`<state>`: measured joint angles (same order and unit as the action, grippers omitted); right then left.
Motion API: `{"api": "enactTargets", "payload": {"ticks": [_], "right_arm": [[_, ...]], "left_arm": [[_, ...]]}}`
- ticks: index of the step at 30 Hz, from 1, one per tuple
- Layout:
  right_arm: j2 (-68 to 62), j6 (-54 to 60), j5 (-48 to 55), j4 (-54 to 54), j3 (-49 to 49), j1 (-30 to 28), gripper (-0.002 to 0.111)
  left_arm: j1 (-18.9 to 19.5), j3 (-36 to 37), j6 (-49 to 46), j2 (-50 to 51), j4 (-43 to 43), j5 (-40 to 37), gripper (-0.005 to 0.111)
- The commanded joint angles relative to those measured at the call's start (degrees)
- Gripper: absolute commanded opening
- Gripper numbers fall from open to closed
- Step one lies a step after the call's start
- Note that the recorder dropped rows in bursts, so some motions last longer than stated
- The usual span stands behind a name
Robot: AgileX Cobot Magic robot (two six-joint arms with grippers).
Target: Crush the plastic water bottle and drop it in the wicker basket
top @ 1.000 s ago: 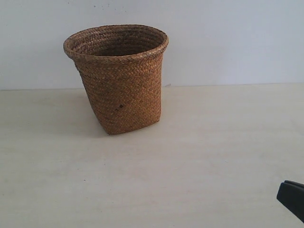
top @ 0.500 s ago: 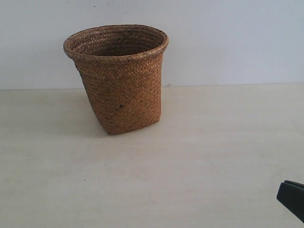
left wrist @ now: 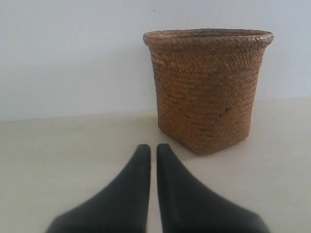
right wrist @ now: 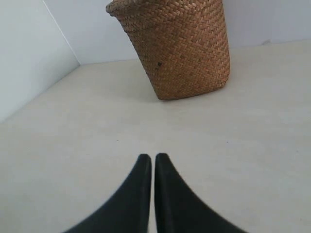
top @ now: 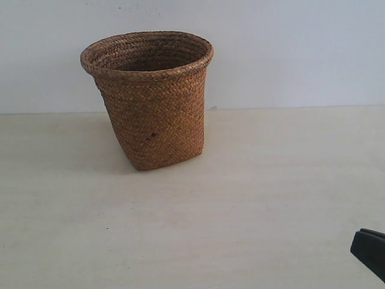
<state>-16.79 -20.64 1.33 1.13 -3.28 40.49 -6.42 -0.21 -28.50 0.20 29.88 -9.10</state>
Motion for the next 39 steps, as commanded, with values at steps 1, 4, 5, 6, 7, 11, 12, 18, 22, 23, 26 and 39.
{"api": "enactTargets", "payload": {"ticks": [1,4,5,6,7,11,12,18,22,23,26,39], "right_arm": [[0.11,0.11,-0.6,0.0,0.17,0.01,0.0],[0.11,0.11,-0.6,0.0,0.17,0.01,0.0],[0.11,0.11,-0.6,0.0,0.17,0.01,0.0],[0.11,0.11,-0.6,0.0,0.17,0.01,0.0],[0.11,0.11,-0.6,0.0,0.17,0.01,0.0],[0.11,0.11,-0.6,0.0,0.17,0.01,0.0],[0.11,0.11,-0.6,0.0,0.17,0.01,0.0],[0.11,0.11,-0.6,0.0,0.17,0.01,0.0],[0.11,0.11,-0.6,0.0,0.17,0.01,0.0],[0.11,0.11,-0.6,0.0,0.17,0.01,0.0],[0.11,0.11,-0.95,-0.24,0.17,0.01,0.0],[0.11,0.11,-2.45,-0.13,0.17,0.01,0.0]], "left_arm": [[2.45,0.21,0.63,-0.2,0.72,-4.3,0.004],[3.95,0.21,0.63,-0.2,1.24,-5.99,0.004],[4.06,0.21,0.63,-0.2,1.24,-5.99,0.004],[4.06,0.21,0.63,-0.2,1.24,-5.74,0.004],[4.06,0.21,0.63,-0.2,1.24,-5.31,0.004],[4.06,0.21,0.63,-0.2,1.45,-4.08,0.004],[4.06,0.21,0.63,-0.2,1.45,-4.08,0.004],[4.06,0.21,0.77,-0.2,2.84,-4.21,0.004],[4.06,0.21,0.54,-0.2,3.3,-10.16,0.004],[4.06,0.21,0.54,-0.2,3.19,-11.04,0.004],[4.06,0.21,4.82,-0.2,3.17,-11.05,0.004],[4.06,0.21,19.56,-0.2,-21.7,-8.96,0.004]]}}
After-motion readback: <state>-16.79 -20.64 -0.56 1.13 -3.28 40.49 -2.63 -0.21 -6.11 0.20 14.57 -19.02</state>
